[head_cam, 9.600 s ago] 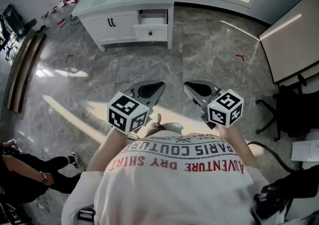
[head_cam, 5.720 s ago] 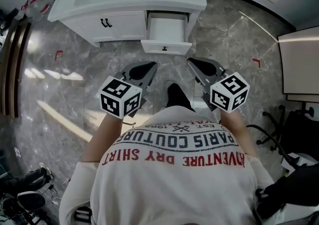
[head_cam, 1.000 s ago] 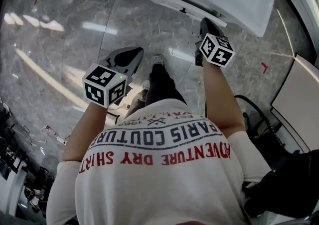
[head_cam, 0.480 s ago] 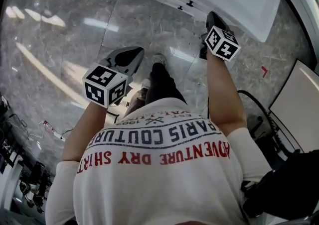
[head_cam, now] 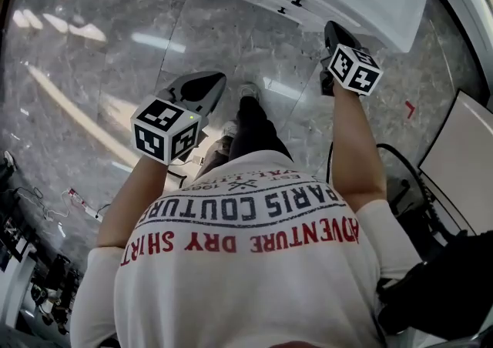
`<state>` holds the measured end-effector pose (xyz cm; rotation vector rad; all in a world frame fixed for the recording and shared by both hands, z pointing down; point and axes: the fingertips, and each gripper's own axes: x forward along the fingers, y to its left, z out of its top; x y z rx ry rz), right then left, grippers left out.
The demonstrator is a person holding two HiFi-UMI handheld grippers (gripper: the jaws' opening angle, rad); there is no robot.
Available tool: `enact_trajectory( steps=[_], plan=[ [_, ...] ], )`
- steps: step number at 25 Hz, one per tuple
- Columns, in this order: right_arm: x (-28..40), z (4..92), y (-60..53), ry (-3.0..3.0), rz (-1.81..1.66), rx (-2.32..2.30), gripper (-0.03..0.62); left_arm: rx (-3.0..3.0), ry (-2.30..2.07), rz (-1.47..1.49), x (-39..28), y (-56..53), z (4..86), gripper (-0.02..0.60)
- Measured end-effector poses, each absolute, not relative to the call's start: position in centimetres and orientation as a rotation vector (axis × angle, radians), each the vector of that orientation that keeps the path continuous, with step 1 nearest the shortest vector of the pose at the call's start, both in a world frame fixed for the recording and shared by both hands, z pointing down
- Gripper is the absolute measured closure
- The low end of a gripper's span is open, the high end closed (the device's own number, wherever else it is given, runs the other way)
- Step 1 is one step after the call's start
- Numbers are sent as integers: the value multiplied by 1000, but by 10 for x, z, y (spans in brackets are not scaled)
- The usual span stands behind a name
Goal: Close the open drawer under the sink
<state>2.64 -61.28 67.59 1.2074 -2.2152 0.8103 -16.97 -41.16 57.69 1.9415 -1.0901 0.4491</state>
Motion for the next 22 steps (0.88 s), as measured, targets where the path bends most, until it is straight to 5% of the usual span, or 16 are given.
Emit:
enact_trajectory(
  steps=[22],
  plan=[
    [-31,419,-222,-2600,536,785,592,2388,-942,372,-111,-204,404,581]
  ],
)
